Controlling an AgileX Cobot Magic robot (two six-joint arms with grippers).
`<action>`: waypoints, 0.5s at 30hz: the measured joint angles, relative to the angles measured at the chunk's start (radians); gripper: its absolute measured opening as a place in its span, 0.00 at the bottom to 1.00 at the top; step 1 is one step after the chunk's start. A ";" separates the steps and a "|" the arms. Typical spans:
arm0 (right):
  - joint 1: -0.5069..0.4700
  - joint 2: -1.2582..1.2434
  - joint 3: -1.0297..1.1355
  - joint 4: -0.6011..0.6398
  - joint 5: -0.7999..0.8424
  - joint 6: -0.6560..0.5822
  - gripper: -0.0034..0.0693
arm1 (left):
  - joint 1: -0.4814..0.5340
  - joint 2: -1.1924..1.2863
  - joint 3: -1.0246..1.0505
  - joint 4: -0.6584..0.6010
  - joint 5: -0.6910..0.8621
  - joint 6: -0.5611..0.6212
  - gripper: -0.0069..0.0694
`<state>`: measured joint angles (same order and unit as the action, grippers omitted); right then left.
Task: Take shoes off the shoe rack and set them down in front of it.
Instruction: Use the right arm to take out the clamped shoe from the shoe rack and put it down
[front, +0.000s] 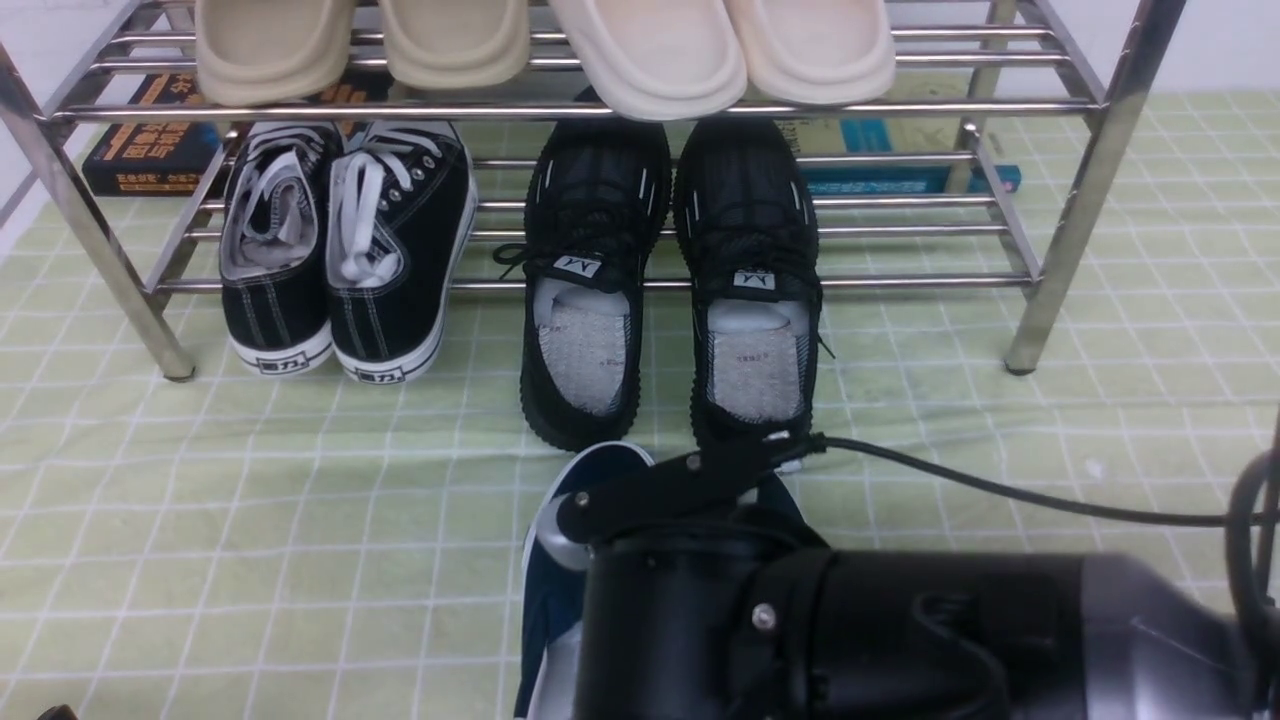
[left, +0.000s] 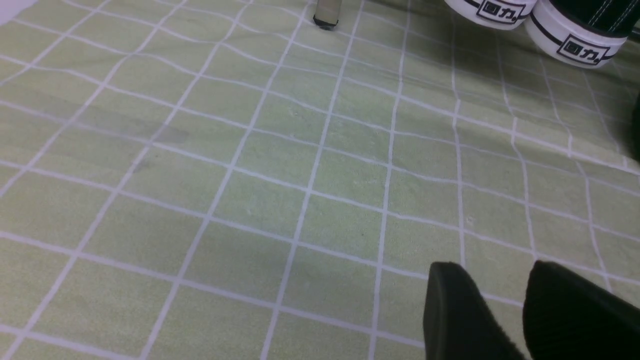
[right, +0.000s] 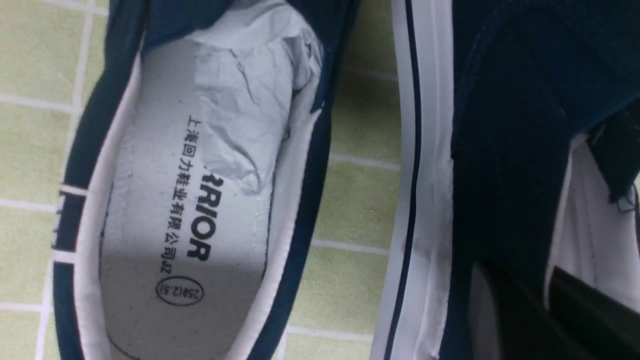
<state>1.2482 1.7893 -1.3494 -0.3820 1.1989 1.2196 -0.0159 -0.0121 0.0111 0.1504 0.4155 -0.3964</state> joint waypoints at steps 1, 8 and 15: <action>0.000 0.000 -0.005 0.000 0.003 -0.004 0.12 | 0.000 0.000 0.000 0.000 0.000 0.000 0.40; -0.001 -0.005 -0.023 0.023 0.004 -0.112 0.12 | 0.000 0.000 0.000 0.000 0.000 0.000 0.40; -0.040 -0.070 -0.023 0.096 0.013 -0.230 0.13 | 0.000 0.000 0.000 0.000 0.000 0.000 0.40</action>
<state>1.2085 1.7195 -1.3723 -0.2860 1.2118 0.9893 -0.0159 -0.0121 0.0111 0.1504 0.4155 -0.3964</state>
